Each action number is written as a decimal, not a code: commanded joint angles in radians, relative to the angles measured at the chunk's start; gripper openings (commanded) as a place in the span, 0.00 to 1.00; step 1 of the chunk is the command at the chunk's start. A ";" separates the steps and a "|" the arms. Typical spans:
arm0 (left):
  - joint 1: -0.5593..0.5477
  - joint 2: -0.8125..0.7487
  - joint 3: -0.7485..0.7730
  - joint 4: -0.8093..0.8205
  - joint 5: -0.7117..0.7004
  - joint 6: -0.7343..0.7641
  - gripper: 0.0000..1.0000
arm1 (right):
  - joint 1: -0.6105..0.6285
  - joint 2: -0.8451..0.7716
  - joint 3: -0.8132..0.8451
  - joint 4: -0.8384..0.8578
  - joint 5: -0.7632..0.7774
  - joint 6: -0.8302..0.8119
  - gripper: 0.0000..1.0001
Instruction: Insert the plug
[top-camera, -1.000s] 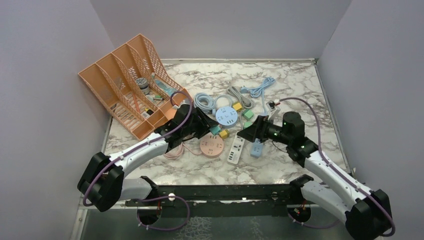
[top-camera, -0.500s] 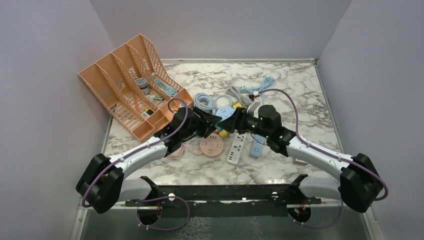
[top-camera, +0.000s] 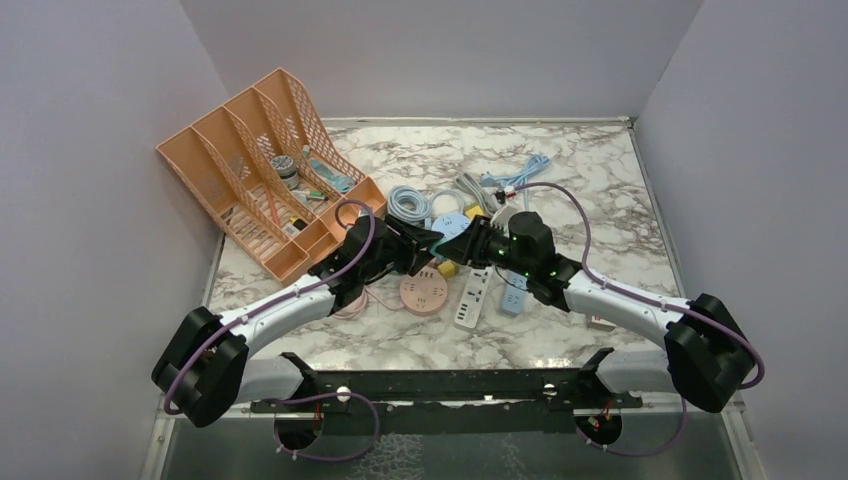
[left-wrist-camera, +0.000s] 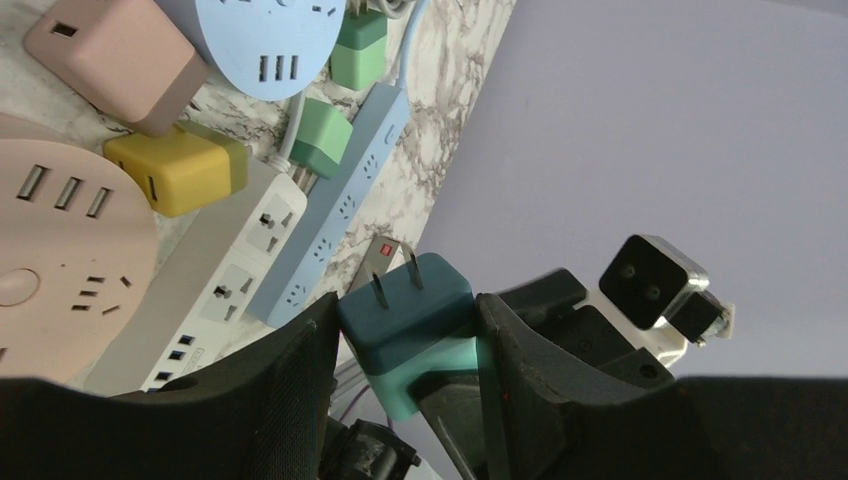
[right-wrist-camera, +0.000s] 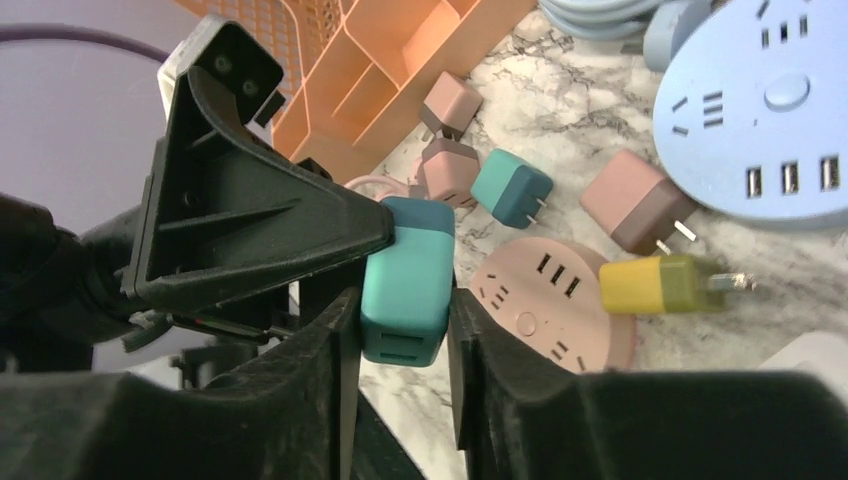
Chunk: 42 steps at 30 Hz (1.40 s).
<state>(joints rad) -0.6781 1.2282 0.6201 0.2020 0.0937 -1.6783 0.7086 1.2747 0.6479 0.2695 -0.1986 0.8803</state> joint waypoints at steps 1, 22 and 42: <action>-0.012 -0.036 -0.015 0.043 0.012 -0.029 0.50 | 0.007 0.011 -0.018 0.070 -0.007 0.039 0.25; -0.011 -0.451 -0.043 -0.467 -0.273 0.838 0.99 | -0.184 0.011 0.356 -0.873 0.031 -0.252 0.01; -0.011 -0.271 0.161 -0.540 -0.236 1.066 0.99 | -0.458 0.378 0.652 -1.320 0.170 -0.378 0.01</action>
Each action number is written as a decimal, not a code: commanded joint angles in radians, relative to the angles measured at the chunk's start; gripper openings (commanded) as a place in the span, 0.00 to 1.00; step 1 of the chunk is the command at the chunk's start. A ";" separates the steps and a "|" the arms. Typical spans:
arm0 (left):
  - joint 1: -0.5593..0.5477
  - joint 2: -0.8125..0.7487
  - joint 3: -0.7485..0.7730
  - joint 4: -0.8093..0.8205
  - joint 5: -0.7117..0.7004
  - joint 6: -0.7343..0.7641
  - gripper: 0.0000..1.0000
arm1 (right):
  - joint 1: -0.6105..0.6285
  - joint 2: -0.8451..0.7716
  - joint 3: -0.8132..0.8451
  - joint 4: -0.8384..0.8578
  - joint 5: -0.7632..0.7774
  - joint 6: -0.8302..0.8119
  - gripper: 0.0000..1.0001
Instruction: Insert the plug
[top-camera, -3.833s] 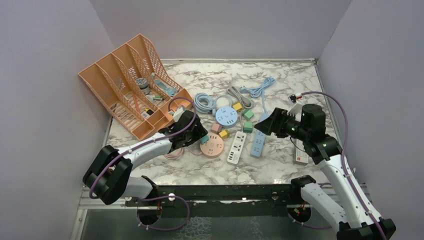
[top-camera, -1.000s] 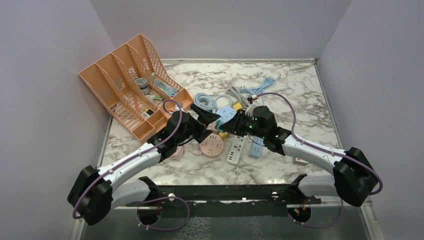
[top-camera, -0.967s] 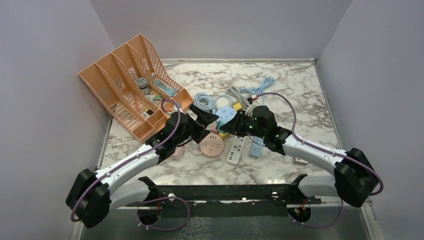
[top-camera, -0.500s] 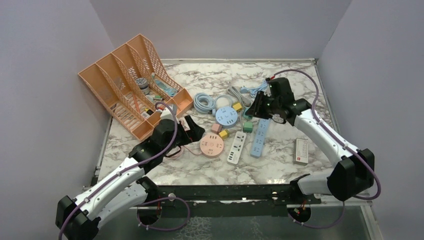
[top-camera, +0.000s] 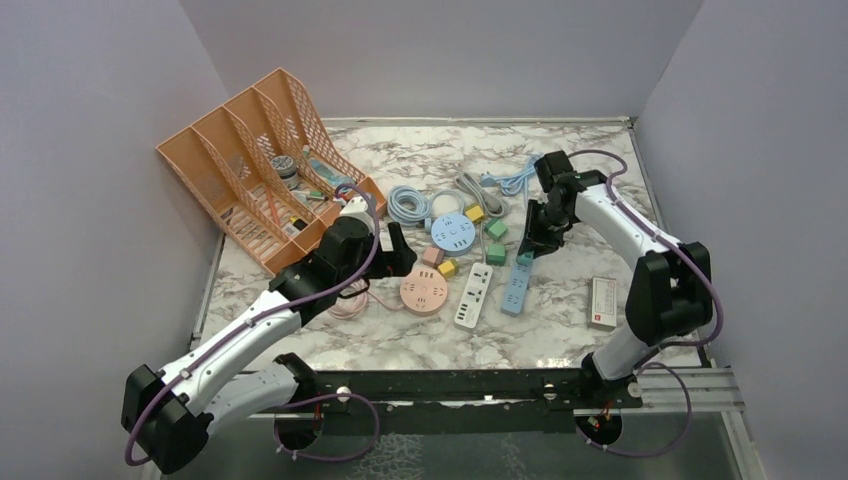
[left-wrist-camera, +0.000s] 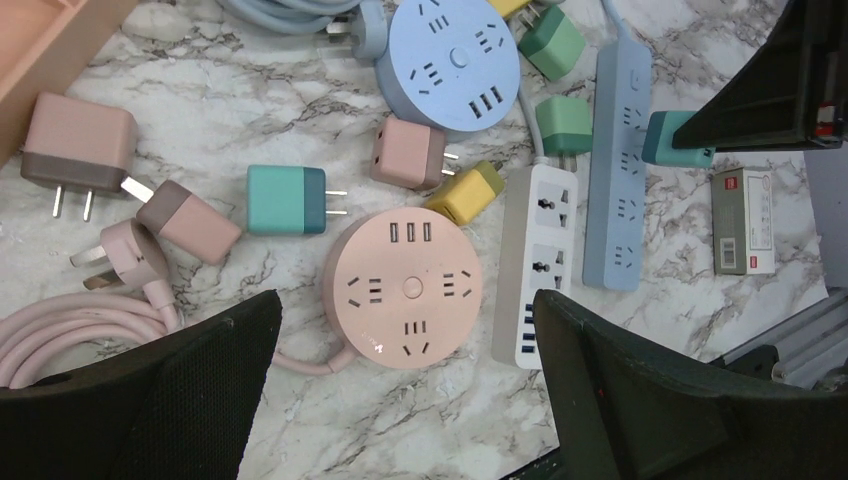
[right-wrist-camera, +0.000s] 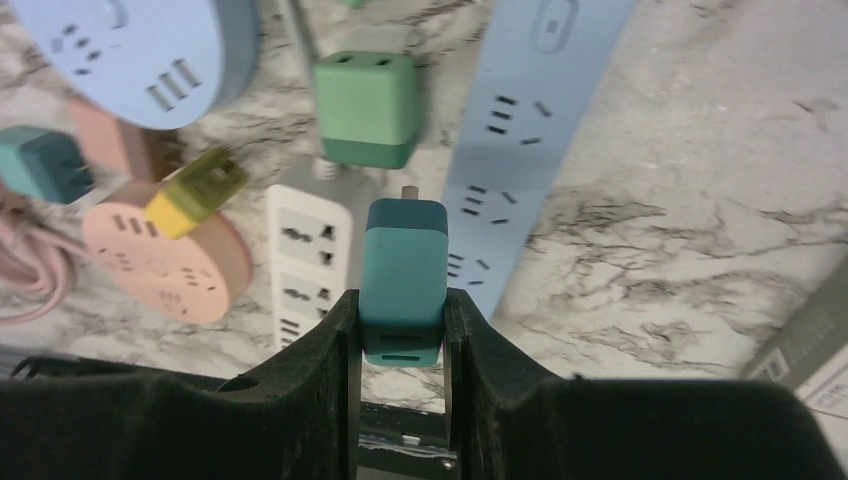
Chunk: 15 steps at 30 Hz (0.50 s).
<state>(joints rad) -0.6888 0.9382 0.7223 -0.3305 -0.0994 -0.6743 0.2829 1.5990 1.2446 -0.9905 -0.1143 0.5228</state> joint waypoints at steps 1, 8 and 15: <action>0.000 0.029 0.068 -0.004 -0.053 0.074 0.99 | -0.035 0.067 0.070 -0.060 0.102 -0.022 0.01; 0.000 0.110 0.113 0.063 -0.068 0.113 0.99 | -0.044 0.184 0.204 -0.067 0.109 -0.049 0.01; 0.000 0.075 0.028 0.260 -0.099 0.210 0.98 | -0.045 0.233 0.256 -0.127 0.101 -0.059 0.01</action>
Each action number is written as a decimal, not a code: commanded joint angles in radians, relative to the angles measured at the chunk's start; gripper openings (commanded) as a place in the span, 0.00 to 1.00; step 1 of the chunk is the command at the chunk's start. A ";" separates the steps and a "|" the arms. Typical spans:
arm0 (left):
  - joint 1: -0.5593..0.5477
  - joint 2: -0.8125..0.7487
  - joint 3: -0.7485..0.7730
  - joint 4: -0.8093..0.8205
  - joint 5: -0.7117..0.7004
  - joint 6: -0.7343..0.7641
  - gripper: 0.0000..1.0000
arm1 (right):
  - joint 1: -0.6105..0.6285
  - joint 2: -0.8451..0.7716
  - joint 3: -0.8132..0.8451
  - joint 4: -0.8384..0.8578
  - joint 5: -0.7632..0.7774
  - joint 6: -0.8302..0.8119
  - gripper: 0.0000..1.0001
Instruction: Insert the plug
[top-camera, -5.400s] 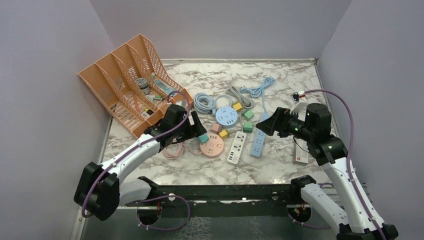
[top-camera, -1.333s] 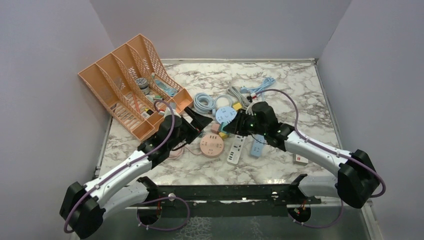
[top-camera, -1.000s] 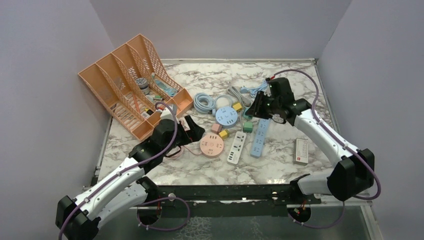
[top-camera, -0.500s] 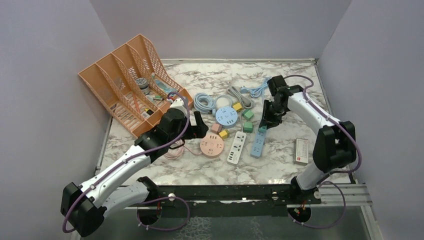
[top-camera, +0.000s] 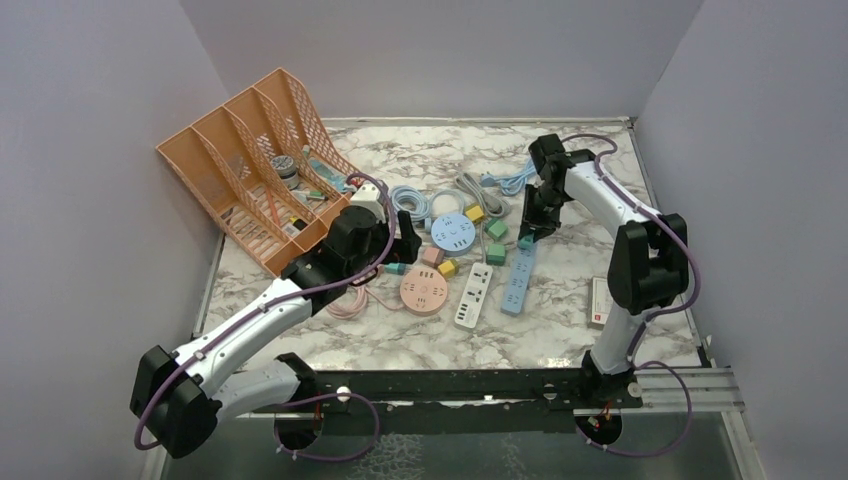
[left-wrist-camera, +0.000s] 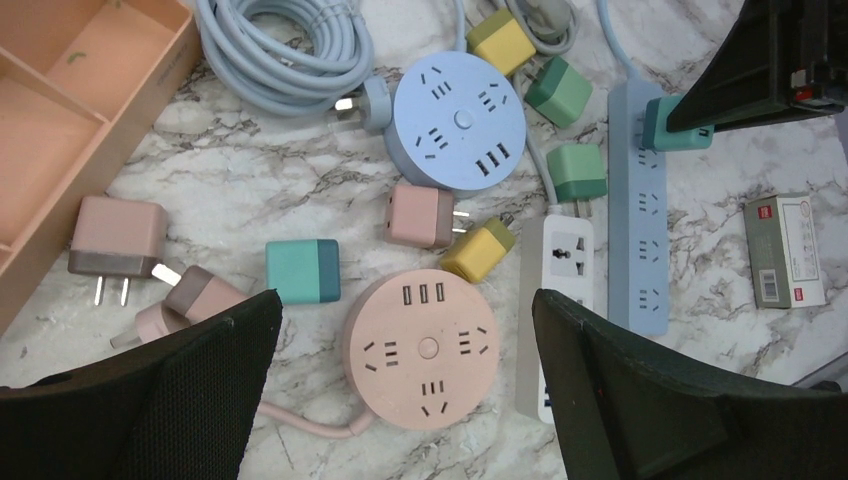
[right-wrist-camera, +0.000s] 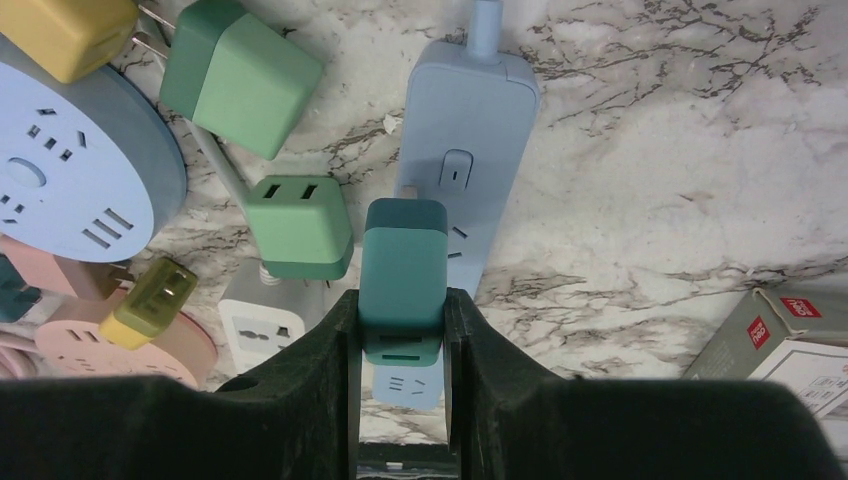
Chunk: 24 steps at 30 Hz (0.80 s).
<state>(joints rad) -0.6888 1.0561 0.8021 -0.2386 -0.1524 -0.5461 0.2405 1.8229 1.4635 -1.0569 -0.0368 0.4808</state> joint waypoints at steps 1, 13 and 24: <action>0.000 -0.053 -0.066 0.190 -0.051 0.090 0.98 | -0.003 0.001 0.035 -0.069 0.012 -0.019 0.01; 0.000 -0.051 -0.087 0.216 -0.110 0.123 0.98 | -0.003 0.006 0.026 -0.134 -0.017 -0.018 0.01; 0.000 -0.054 -0.103 0.217 -0.126 0.144 0.99 | -0.003 0.069 0.032 -0.106 -0.032 0.005 0.01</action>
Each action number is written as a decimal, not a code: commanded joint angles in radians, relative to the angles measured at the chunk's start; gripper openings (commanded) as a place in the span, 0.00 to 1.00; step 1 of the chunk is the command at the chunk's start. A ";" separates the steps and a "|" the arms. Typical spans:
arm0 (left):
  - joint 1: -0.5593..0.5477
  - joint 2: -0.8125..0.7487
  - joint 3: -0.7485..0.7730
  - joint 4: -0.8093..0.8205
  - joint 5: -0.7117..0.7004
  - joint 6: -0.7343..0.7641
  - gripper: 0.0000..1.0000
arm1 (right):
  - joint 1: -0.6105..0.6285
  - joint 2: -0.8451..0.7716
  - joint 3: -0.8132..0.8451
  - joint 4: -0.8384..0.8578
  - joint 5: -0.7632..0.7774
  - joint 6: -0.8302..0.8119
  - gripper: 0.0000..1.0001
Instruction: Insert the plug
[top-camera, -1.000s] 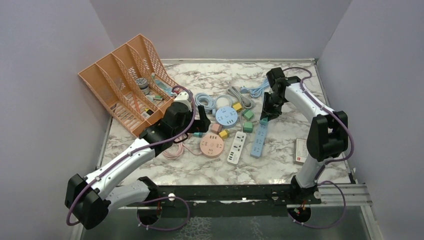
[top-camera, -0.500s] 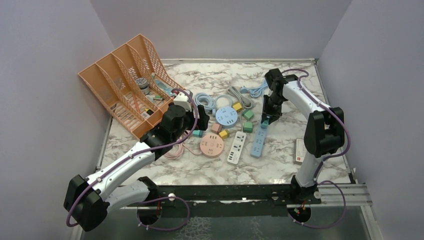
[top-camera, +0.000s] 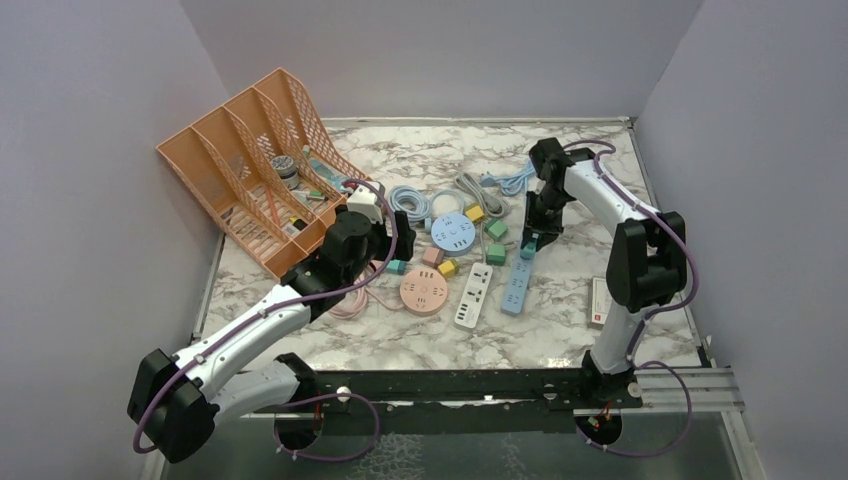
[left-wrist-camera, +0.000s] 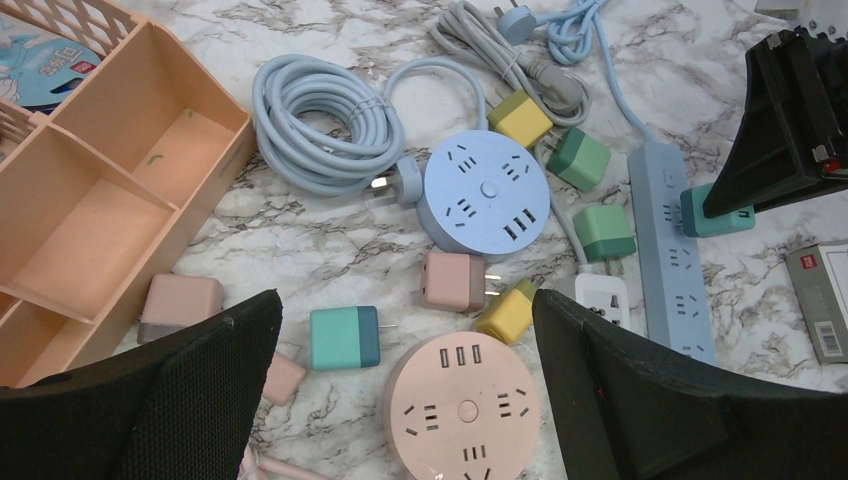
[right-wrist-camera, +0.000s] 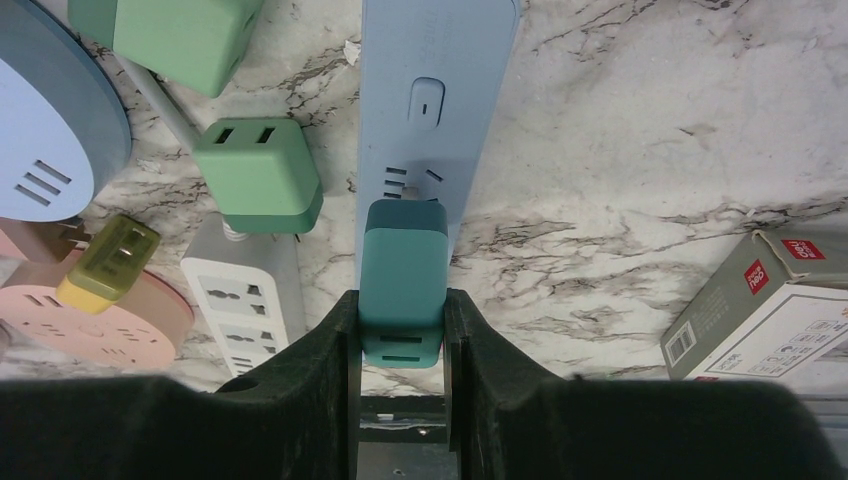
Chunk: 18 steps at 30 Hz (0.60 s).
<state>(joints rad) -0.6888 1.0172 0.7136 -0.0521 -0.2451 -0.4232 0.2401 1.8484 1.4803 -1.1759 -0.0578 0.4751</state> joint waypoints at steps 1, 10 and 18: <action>0.001 -0.015 -0.014 0.033 -0.035 0.024 0.99 | -0.002 0.051 0.020 0.016 -0.007 0.012 0.01; 0.001 0.002 -0.006 0.027 -0.064 0.034 0.99 | -0.002 0.056 0.028 0.026 0.100 0.052 0.01; 0.002 0.035 0.013 0.017 -0.071 0.042 0.99 | -0.002 0.047 0.000 0.061 0.126 0.068 0.01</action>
<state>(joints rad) -0.6888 1.0367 0.7048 -0.0521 -0.2832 -0.3992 0.2413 1.8721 1.5074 -1.1805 -0.0284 0.5270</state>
